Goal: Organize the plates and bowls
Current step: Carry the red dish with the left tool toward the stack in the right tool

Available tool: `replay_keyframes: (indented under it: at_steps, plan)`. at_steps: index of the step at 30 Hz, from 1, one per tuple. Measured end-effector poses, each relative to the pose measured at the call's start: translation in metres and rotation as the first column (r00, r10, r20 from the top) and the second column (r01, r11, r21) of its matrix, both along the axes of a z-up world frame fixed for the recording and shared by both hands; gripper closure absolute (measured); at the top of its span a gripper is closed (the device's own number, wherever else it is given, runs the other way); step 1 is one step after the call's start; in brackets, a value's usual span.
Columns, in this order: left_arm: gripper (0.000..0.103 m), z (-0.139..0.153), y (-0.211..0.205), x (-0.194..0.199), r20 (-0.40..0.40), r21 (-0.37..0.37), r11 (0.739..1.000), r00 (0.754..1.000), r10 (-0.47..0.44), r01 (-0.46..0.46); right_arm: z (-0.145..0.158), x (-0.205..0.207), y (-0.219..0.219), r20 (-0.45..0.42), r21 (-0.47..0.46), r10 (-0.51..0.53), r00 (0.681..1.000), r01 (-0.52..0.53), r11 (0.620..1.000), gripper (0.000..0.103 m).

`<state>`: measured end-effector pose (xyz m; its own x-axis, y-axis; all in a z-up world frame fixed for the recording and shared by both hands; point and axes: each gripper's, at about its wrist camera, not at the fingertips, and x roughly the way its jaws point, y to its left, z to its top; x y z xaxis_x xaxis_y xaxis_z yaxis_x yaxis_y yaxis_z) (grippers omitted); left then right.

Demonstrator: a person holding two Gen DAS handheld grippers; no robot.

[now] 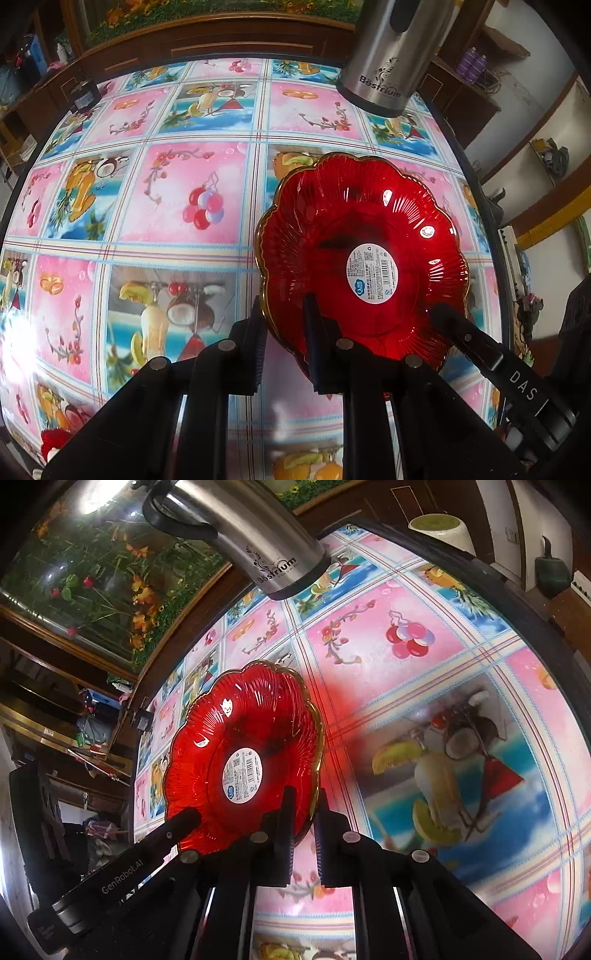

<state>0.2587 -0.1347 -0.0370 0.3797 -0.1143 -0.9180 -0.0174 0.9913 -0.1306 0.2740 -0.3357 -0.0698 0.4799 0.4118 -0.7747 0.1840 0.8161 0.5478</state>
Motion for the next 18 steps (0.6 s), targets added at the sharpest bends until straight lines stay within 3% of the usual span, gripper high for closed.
replay_keyframes:
  at_steps: [18]
  plan:
    - [0.087, 0.015, 0.006, -0.048, 0.029, -0.015, 1.000, 0.999, -0.015, 0.015, 0.021, -0.051, 0.006, 0.037, -0.017, 0.002, 0.999, -0.001, 1.000, 0.094]
